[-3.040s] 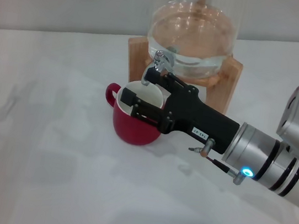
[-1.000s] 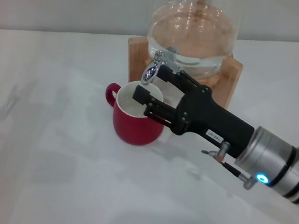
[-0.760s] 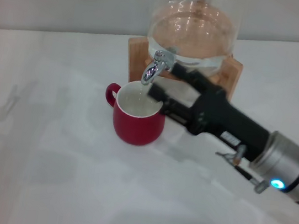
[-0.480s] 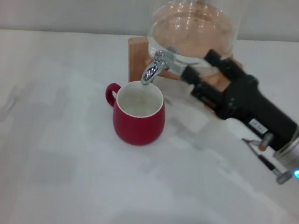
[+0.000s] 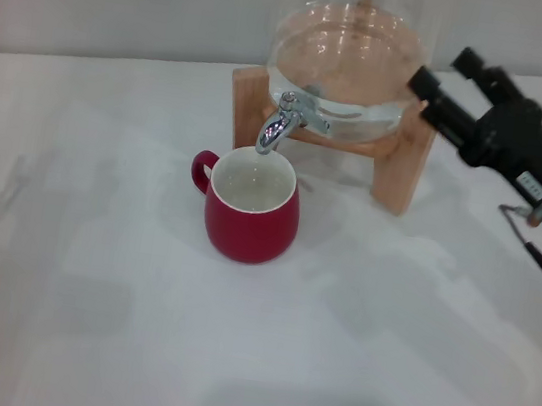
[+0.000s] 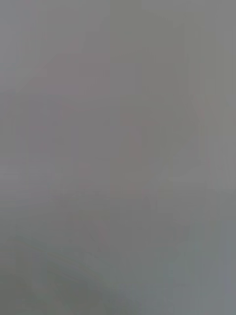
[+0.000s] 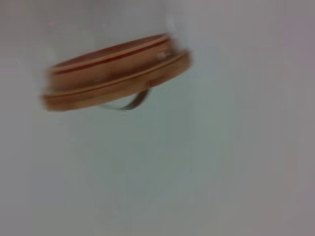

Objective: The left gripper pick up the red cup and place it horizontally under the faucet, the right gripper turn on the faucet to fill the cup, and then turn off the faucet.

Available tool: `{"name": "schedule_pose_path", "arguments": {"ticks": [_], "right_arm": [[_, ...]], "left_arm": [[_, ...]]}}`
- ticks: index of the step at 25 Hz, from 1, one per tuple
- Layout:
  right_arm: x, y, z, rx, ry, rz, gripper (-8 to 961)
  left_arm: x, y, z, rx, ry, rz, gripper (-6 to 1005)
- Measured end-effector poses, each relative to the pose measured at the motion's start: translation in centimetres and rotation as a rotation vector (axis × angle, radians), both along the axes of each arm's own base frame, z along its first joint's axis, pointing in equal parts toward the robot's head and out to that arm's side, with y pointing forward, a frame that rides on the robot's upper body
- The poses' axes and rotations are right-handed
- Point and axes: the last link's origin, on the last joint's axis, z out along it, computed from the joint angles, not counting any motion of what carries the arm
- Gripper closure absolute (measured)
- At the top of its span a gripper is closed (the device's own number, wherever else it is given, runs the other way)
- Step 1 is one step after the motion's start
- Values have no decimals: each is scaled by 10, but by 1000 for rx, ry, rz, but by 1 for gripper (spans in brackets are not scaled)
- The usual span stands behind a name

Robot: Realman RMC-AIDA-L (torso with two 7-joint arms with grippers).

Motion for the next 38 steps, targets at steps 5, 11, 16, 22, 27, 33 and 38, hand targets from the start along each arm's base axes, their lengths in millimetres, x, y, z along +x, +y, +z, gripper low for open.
{"name": "schedule_pose_path", "arguments": {"ticks": [5, 11, 16, 22, 27, 33, 38], "right_arm": [[14, 4, 13, 53, -3, -58, 93], [33, 10, 32, 148, -19, -141, 93], [43, 12, 45, 213, -35, -191, 92], [56, 13, 57, 269, -44, -259, 91], [64, 9, 62, 299, -64, -287, 90], [71, 4, 64, 318, -80, -306, 89], [72, -4, 62, 341, -63, -313, 89]], "left_arm": [[-1, 0, 1, 8, -5, 7, 127], [-5, 0, 7, 35, -21, 29, 127], [-10, 0, 13, 72, -46, 59, 127], [-19, 0, 24, 138, -92, 115, 127], [-26, -4, 29, 168, -108, 141, 127], [-36, -13, 37, 214, -128, 171, 127], [-39, -19, 40, 235, -136, 179, 127]]}}
